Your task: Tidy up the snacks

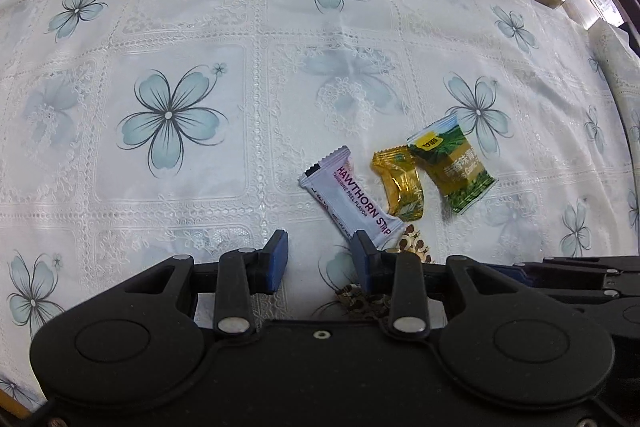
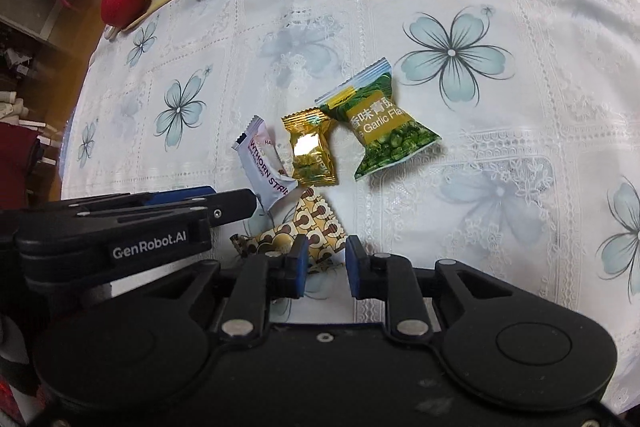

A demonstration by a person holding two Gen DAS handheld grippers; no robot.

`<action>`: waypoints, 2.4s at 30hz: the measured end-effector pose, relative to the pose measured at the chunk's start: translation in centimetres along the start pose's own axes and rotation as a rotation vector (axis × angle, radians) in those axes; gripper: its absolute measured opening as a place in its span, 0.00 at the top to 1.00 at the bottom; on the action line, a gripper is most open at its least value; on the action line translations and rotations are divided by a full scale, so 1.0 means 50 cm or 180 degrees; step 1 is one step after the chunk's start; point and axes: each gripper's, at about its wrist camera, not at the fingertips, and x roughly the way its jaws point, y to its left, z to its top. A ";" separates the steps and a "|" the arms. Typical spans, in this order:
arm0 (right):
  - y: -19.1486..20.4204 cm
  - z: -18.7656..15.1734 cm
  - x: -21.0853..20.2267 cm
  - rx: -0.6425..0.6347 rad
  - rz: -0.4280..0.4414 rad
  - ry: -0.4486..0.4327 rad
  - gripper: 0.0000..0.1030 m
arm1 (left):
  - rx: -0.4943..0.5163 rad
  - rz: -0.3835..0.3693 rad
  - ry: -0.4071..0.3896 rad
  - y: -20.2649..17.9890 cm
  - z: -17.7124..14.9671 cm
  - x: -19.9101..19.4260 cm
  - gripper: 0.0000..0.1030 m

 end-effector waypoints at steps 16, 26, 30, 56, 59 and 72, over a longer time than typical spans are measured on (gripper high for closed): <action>0.016 -0.001 0.021 0.0745 0.0324 0.0251 0.53 | -0.0361 0.0162 -0.0178 0.058 0.000 -0.047 0.58; 0.104 0.001 0.037 0.0264 -0.0204 -0.0177 0.51 | -0.0583 0.0147 -0.0214 0.093 0.003 -0.062 0.58; 0.109 0.000 0.045 0.0216 -0.0264 -0.0238 0.45 | -0.0622 0.0128 -0.0222 0.098 0.004 -0.064 0.58; 0.029 -0.022 -0.028 -0.0072 -0.0725 -0.0517 0.66 | -0.0394 0.0133 -0.0316 -0.013 0.026 -0.014 0.57; 0.024 -0.026 -0.032 -0.0083 -0.0703 -0.0517 0.66 | -0.0419 0.0098 -0.0295 -0.021 0.030 -0.005 0.57; 0.018 -0.027 -0.047 -0.0038 -0.0649 -0.0540 0.66 | -0.0137 0.0751 -0.0259 -0.040 0.016 0.016 0.56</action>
